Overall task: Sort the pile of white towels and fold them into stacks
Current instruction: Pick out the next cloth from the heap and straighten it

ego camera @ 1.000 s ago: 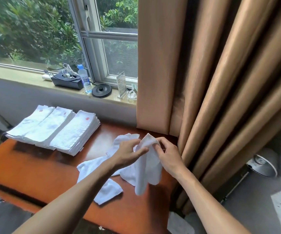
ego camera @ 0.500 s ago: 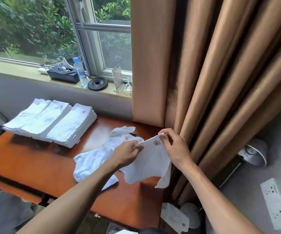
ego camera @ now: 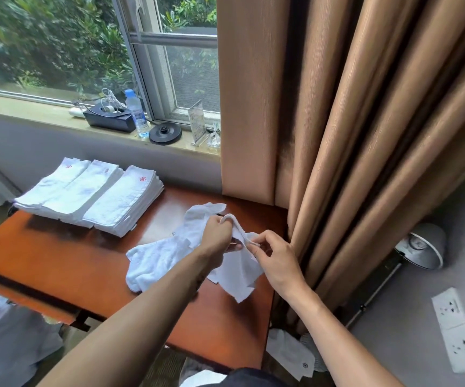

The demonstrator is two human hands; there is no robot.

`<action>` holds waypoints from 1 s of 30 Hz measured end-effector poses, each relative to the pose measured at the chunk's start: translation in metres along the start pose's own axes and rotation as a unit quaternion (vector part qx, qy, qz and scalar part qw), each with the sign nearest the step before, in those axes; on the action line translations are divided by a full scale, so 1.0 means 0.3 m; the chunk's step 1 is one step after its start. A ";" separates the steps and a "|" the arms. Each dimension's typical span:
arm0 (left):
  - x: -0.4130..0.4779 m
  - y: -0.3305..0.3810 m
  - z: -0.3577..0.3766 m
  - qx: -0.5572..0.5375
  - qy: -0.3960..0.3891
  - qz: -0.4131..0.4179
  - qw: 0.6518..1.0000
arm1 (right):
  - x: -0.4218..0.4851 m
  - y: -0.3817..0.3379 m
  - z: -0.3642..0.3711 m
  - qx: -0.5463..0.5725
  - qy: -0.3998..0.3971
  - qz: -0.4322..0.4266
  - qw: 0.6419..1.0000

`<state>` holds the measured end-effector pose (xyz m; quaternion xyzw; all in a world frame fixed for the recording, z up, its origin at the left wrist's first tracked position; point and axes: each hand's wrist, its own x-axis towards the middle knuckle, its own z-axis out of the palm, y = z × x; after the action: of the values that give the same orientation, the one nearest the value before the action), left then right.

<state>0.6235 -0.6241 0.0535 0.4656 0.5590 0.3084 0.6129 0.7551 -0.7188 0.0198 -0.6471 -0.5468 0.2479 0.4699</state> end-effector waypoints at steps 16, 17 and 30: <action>-0.053 -0.091 0.045 -0.003 -0.050 0.020 0.999 | -0.029 0.011 0.077 0.120 0.028 0.132 0.983; -0.059 -0.096 0.045 0.013 -0.052 0.025 0.998 | -0.037 0.017 0.081 0.125 0.032 0.140 0.982; -0.160 -0.153 0.039 0.009 -0.135 0.093 0.987 | -0.070 0.036 0.056 0.217 0.069 0.157 0.961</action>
<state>0.6195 -0.6871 0.0298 0.5580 0.4283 0.2938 0.6472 0.7404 -0.7324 -0.0012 -0.6229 -0.3379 0.3857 0.5909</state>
